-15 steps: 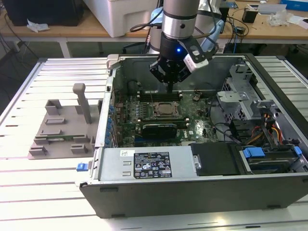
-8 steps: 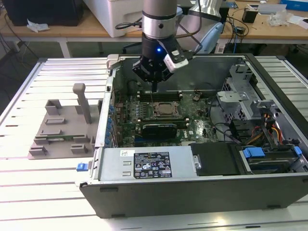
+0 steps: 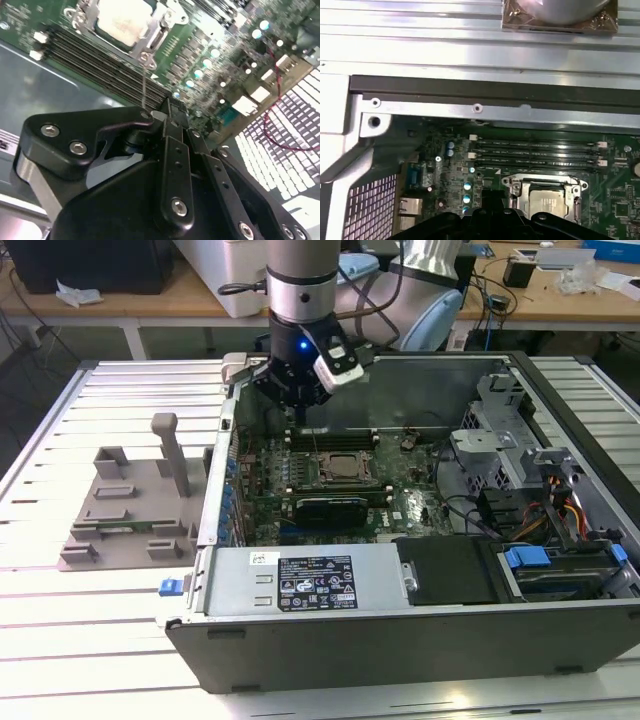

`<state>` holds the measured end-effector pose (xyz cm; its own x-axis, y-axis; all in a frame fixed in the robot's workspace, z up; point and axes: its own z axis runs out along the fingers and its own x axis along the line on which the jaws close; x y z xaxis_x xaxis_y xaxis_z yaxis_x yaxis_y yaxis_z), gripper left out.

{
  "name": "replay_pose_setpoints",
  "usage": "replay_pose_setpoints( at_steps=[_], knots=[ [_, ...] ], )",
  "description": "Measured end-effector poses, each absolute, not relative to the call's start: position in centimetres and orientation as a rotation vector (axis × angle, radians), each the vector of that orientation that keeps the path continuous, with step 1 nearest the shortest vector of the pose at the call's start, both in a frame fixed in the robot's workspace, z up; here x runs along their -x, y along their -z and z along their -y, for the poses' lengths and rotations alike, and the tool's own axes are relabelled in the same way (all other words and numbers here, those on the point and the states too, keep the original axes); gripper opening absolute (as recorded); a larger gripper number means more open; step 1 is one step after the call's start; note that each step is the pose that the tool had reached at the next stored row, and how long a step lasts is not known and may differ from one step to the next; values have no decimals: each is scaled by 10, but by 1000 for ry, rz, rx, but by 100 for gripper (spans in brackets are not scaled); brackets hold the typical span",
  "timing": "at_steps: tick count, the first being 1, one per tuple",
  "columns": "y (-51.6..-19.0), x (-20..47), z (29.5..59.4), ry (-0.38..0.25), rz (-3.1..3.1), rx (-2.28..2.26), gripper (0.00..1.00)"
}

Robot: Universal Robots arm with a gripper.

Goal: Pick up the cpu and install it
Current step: 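Install the first cpu locking lever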

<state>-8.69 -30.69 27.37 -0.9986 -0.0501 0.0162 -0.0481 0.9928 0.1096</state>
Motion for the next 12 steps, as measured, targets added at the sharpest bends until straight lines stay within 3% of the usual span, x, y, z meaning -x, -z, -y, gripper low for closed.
replay_pose_setpoints(
  at_steps=[2, 12],
  knots=[
    [-265, 77, 293, 171, 3116, -77, 11],
    [-228, 41, 291, 168, 3112, -81, 11]
  ],
)
